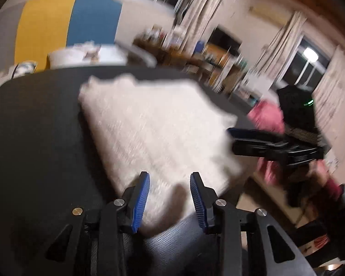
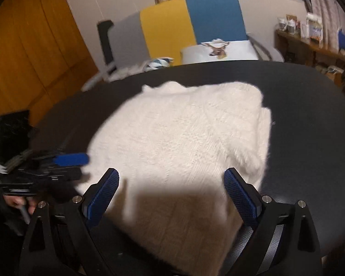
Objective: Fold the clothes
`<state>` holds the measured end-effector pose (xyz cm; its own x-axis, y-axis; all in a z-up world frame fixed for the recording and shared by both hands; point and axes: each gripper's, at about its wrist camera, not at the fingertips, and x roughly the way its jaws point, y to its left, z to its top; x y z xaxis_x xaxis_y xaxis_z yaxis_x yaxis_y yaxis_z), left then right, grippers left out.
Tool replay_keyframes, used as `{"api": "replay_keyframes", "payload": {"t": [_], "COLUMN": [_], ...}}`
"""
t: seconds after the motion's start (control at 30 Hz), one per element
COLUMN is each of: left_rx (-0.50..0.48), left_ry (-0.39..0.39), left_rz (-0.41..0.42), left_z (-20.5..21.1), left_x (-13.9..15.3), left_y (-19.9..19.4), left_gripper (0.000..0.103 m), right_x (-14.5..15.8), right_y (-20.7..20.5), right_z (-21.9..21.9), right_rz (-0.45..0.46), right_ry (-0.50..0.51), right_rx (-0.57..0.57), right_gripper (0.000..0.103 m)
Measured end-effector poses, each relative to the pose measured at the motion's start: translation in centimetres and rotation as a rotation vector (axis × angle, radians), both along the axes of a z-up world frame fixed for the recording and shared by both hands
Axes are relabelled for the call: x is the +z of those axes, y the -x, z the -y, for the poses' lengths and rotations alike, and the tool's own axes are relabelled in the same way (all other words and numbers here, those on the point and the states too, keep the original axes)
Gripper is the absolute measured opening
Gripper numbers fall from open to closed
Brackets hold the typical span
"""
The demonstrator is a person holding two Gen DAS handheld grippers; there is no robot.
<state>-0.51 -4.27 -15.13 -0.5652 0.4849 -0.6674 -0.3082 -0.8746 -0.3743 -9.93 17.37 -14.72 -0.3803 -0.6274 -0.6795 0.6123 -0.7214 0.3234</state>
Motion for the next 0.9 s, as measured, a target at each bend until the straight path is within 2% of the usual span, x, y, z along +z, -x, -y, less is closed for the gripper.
{"api": "replay_keyframes", "payload": {"t": [0.07,0.1,0.2,0.27,0.33,0.4,0.5,0.6,0.73,0.9], "left_rx": [0.018,0.03,0.091,0.132,0.172,0.202,0.206,0.177,0.148,0.14], "left_ry": [-0.098,-0.14,-0.236,-0.35,-0.472,-0.545,-0.565,-0.574,-0.582,-0.617], "left_rz": [0.013,0.018,0.031,0.075,0.144,0.191,0.227,0.259,0.295,0.347], "left_z": [1.4,2.1,4.8,7.1,9.3,10.3,10.8,10.7,9.8,8.8], "left_x": [-0.1,0.0,0.6,0.2,-0.9,-1.6,-2.2,-2.8,-3.6,-5.1], "left_y": [0.1,0.2,1.1,2.6,4.4,5.1,7.3,8.9,10.4,11.0], "left_gripper": [0.037,0.037,0.038,0.04,0.044,0.045,0.047,0.048,0.05,0.056], "right_x": [-1.7,-1.7,-0.1,0.8,0.8,-0.1,-2.1,-3.8,-5.1,-5.5], "right_y": [0.2,0.0,0.9,1.7,3.4,5.4,8.2,10.2,11.5,12.3], "right_z": [0.7,0.6,-2.1,-4.4,-6.7,-8.4,-8.9,-7.9,-5.1,-2.5], "right_rz": [0.033,0.022,0.098,0.092,0.144,0.215,0.318,0.406,0.465,0.492], "right_ry": [-0.068,-0.055,0.154,0.245,0.341,0.382,0.356,0.349,0.307,0.302], "right_rx": [0.016,0.022,0.019,-0.022,-0.07,-0.124,-0.163,-0.146,-0.083,-0.01], "right_gripper": [0.095,0.095,0.095,0.095,0.097,0.102,0.102,0.102,0.102,0.103]}}
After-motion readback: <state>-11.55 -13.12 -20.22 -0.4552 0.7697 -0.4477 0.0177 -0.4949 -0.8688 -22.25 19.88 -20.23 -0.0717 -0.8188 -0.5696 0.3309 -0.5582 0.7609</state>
